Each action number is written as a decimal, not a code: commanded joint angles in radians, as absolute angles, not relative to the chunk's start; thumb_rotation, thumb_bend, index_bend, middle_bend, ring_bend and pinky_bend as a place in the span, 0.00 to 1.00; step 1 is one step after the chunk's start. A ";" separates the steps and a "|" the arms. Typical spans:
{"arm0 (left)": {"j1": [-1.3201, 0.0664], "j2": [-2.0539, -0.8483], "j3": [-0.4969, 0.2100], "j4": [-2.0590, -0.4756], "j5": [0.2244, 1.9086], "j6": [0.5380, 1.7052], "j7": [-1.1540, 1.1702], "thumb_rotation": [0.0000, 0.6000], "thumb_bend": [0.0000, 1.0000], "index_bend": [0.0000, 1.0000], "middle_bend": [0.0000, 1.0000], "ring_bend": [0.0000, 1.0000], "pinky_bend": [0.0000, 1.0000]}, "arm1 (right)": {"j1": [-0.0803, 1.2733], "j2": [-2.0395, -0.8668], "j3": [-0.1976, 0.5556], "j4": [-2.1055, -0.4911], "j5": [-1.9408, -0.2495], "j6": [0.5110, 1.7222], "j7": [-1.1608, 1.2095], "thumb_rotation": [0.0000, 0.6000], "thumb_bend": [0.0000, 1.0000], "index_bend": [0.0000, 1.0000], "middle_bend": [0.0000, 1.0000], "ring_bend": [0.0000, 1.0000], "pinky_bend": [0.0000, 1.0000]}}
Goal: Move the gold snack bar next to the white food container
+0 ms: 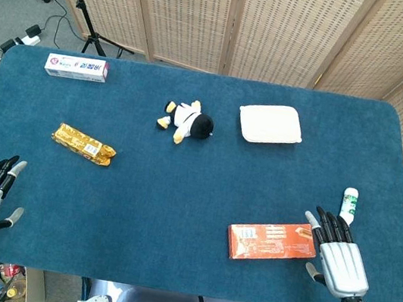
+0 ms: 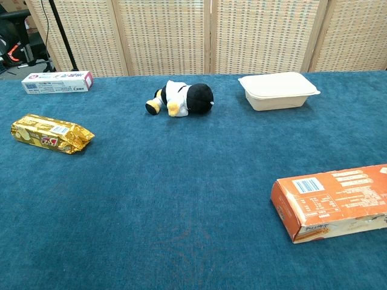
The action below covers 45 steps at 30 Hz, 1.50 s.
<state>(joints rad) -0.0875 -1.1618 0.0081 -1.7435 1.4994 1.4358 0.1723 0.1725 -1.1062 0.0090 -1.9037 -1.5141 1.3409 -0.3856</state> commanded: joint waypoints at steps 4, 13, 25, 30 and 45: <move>-0.087 -1.161 0.014 -1.753 1.511 1.436 0.172 1.00 0.30 0.00 0.00 0.00 0.00 | 0.162 -1.094 0.003 -1.907 -1.525 1.357 -0.371 1.00 0.23 0.02 0.00 0.00 0.06; -0.101 -1.170 0.015 -1.757 1.527 1.421 0.178 1.00 0.30 0.00 0.00 0.00 0.00 | 0.145 -1.075 -0.006 -1.915 -1.535 1.378 -0.366 1.00 0.23 0.02 0.00 0.00 0.06; -0.123 -1.179 0.013 -1.763 1.539 1.398 0.178 1.00 0.30 0.00 0.00 0.00 0.00 | 0.123 -1.054 -0.007 -1.919 -1.520 1.399 -0.364 1.00 0.23 0.02 0.00 0.00 0.06; -0.125 -1.184 0.022 -1.763 1.540 1.389 0.181 1.00 0.30 0.00 0.00 0.00 0.00 | 0.116 -1.040 0.000 -1.932 -1.526 1.418 -0.353 1.00 0.23 0.02 0.00 0.00 0.06; -0.192 -1.085 -0.049 -1.895 1.299 1.209 0.010 1.00 0.30 0.00 0.00 0.00 0.00 | 0.126 -1.060 -0.001 -1.908 -1.509 1.382 -0.369 1.00 0.23 0.02 0.00 0.00 0.06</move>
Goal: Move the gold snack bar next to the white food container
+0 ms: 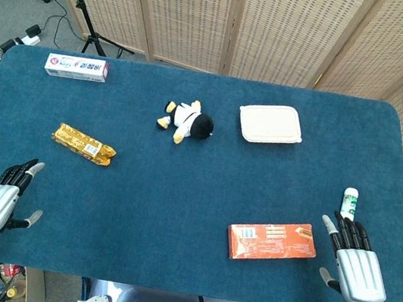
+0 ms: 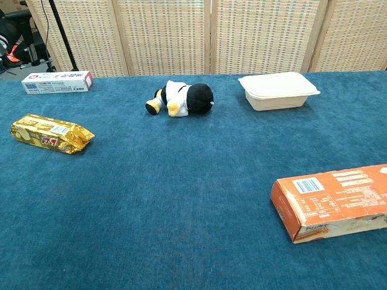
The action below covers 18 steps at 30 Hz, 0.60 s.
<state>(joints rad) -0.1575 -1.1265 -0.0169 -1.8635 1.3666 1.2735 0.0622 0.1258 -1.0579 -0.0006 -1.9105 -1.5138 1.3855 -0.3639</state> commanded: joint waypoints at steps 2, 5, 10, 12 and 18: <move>-0.217 -1.057 -0.076 -1.912 1.246 1.158 -0.046 1.00 0.30 0.00 0.00 0.00 0.00 | 0.125 -1.061 -0.001 -1.908 -1.507 1.383 -0.372 1.00 0.23 0.02 0.00 0.00 0.06; -0.264 -1.007 -0.117 -1.928 1.163 1.049 -0.157 1.00 0.30 0.00 0.00 0.00 0.00 | 0.123 -1.061 0.000 -1.907 -1.505 1.385 -0.375 1.00 0.23 0.02 0.00 0.00 0.06; -0.326 -0.955 -0.172 -1.917 1.069 0.900 -0.304 1.00 0.30 0.00 0.00 0.00 0.00 | 0.121 -1.061 -0.002 -1.906 -1.502 1.385 -0.378 1.00 0.23 0.02 0.00 0.00 0.06; -0.350 -0.939 -0.193 -1.905 1.033 0.841 -0.358 1.00 0.30 0.00 0.00 0.00 0.00 | 0.120 -1.061 -0.002 -1.906 -1.503 1.385 -0.379 1.00 0.23 0.02 0.00 0.00 0.06; -0.412 -0.897 -0.251 -1.852 0.948 0.686 -0.492 1.00 0.30 0.00 0.00 0.00 0.00 | 0.120 -1.063 0.000 -1.905 -1.504 1.386 -0.382 1.00 0.23 0.02 0.00 0.00 0.06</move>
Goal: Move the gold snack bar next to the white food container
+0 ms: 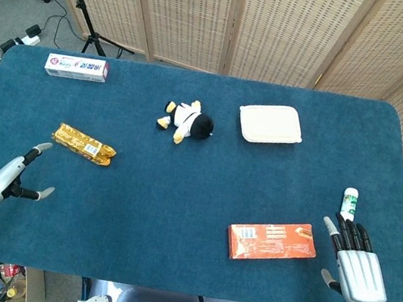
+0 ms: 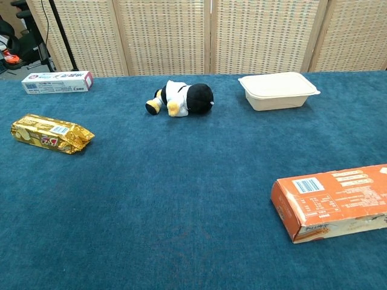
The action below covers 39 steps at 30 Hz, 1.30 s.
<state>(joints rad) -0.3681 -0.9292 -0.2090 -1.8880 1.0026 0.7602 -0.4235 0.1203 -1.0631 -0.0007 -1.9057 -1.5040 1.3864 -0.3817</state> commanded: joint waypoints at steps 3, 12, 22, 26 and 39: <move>-0.440 -0.880 -0.278 -1.818 0.901 0.615 -0.550 1.00 0.30 0.00 0.00 0.00 0.00 | 0.121 -1.065 0.000 -1.903 -1.503 1.385 -0.384 1.00 0.23 0.02 0.00 0.00 0.06; -0.503 -0.857 -0.320 -1.681 0.798 0.384 -0.674 1.00 0.30 0.00 0.00 0.00 0.00 | 0.120 -1.066 0.002 -1.901 -1.504 1.388 -0.381 1.00 0.23 0.02 0.00 0.00 0.06; -0.582 -0.912 -0.305 -1.493 0.749 0.270 -0.671 1.00 0.30 0.00 0.00 0.00 0.00 | 0.122 -1.073 0.000 -1.898 -1.505 1.381 -0.391 1.00 0.23 0.02 0.00 0.00 0.06; -0.610 -0.940 -0.294 -1.450 0.731 0.242 -0.666 1.00 0.30 0.00 0.00 0.00 0.00 | 0.124 -1.075 0.004 -1.891 -1.493 1.376 -0.389 1.00 0.23 0.02 0.00 0.00 0.06; -0.694 -1.051 -0.238 -1.307 0.675 0.218 -0.630 1.00 0.30 0.00 0.00 0.00 0.00 | 0.136 -1.085 0.021 -1.864 -1.445 1.355 -0.382 1.00 0.23 0.02 0.00 0.00 0.06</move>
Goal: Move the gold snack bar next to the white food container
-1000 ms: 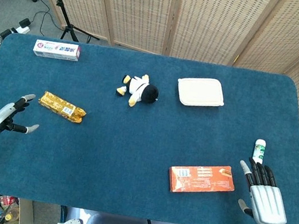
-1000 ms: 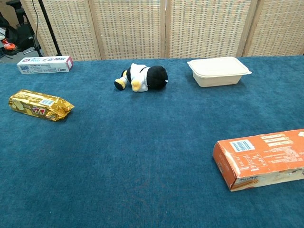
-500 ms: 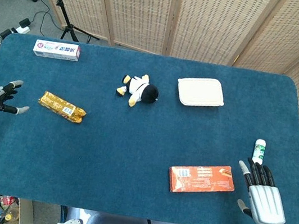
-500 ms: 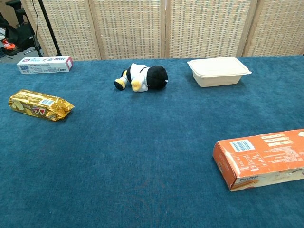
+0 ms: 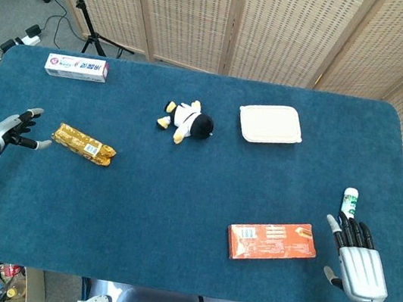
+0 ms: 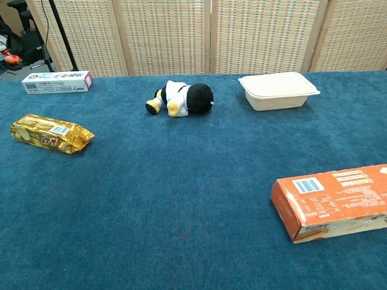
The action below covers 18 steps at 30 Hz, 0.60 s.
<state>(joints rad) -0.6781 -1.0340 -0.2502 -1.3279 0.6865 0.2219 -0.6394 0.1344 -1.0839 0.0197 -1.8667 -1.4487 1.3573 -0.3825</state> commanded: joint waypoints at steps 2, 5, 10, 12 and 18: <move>-0.706 -1.065 -0.228 -1.287 0.663 0.214 -0.626 1.00 0.30 0.00 0.00 0.00 0.00 | 0.137 -1.087 0.022 -1.860 -1.439 1.352 -0.384 1.00 0.23 0.02 0.00 0.00 0.06; -0.718 -1.085 -0.216 -1.262 0.651 0.210 -0.621 1.00 0.30 0.00 0.00 0.00 0.00 | 0.138 -1.090 0.021 -1.858 -1.436 1.349 -0.388 1.00 0.23 0.02 0.00 0.00 0.06; -0.725 -1.111 -0.208 -1.229 0.635 0.197 -0.622 1.00 0.30 0.00 0.00 0.00 0.00 | 0.141 -1.095 0.019 -1.858 -1.435 1.347 -0.397 1.00 0.23 0.02 0.00 0.00 0.06; -0.725 -1.121 -0.208 -1.218 0.633 0.196 -0.622 1.00 0.30 0.00 0.00 0.00 0.00 | 0.142 -1.097 0.019 -1.856 -1.434 1.346 -0.400 1.00 0.23 0.02 0.00 0.00 0.06; -0.726 -1.157 -0.214 -1.175 0.628 0.179 -0.625 1.00 0.30 0.00 0.00 0.00 0.00 | 0.146 -1.103 0.022 -1.850 -1.420 1.339 -0.403 1.00 0.23 0.02 0.00 0.00 0.06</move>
